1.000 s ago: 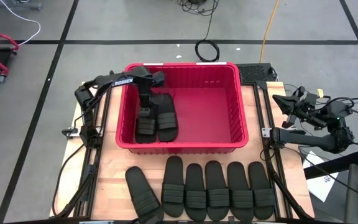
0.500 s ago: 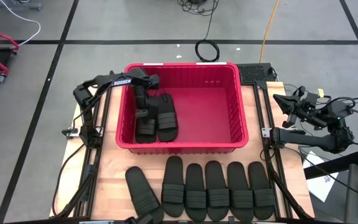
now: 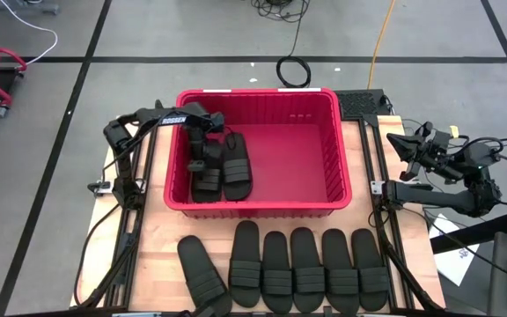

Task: Pick and place slides into bin
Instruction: Adjust the black slides in the bin

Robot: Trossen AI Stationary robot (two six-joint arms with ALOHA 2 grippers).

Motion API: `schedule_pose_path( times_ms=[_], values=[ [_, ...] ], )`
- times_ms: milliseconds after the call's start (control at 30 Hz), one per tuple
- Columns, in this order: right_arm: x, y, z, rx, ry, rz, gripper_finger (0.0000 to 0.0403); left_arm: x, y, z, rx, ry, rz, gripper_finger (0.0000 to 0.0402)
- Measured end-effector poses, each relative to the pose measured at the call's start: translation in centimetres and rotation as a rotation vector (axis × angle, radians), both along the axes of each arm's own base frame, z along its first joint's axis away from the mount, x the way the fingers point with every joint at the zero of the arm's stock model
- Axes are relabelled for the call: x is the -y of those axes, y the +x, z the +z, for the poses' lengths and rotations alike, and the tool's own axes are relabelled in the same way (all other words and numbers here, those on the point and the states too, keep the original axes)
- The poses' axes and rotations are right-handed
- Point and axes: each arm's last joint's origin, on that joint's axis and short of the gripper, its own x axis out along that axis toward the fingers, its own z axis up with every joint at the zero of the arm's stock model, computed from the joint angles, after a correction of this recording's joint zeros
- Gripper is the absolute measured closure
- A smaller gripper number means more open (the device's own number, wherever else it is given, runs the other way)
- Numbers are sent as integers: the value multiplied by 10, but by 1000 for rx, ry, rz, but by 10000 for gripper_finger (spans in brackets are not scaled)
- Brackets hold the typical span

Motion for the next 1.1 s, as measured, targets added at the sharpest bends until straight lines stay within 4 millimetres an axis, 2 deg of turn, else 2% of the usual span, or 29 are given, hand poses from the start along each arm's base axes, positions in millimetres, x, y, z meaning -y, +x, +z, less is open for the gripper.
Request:
schedule_pose_path(
  times_ms=[133,200,667,1100],
  values=[
    [0,0,0,0,1,-1,403,-3,3,5,-2,25,0,341],
    [0,0,0,0,1,-1,403,-6,3,8,-12,39,19,382],
    [0,0,0,15,27,3,403,-19,9,21,-31,159,41,398],
    [0,0,0,13,25,3,403,-42,-7,20,-20,197,110,400]
  ],
)
